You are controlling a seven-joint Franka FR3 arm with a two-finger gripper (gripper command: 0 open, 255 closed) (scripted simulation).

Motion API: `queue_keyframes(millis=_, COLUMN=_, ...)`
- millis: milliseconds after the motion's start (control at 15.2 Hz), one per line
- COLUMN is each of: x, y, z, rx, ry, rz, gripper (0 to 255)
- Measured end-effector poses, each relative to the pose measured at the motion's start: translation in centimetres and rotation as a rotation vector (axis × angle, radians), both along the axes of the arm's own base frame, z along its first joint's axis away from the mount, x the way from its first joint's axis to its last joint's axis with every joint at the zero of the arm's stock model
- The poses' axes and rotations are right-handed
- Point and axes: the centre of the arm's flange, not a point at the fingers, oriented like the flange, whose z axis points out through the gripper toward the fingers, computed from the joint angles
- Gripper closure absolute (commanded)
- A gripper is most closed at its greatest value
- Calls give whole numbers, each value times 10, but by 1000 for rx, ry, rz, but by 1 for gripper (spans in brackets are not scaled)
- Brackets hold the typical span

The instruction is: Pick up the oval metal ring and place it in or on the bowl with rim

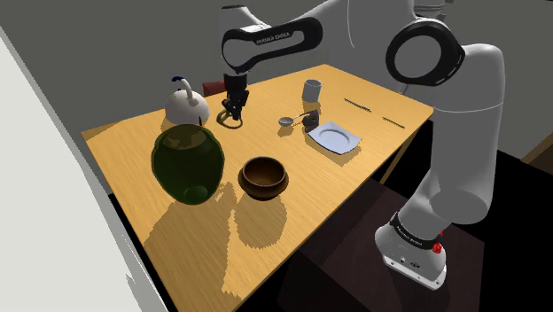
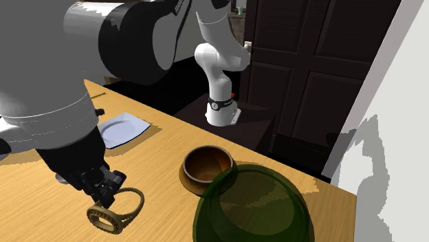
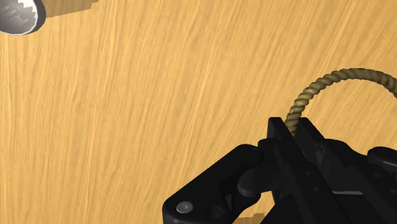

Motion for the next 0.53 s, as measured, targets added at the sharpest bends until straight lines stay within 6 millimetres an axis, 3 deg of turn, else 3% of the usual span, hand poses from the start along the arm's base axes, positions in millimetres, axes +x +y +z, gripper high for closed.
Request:
queue_keyframes(millis=330, x=1, y=-1, z=25, rx=0, ry=0, rz=0, gripper=255)
queue_keyframes(millis=528, x=-25, y=6, z=25, rx=0, ry=1, rz=0, gripper=255)
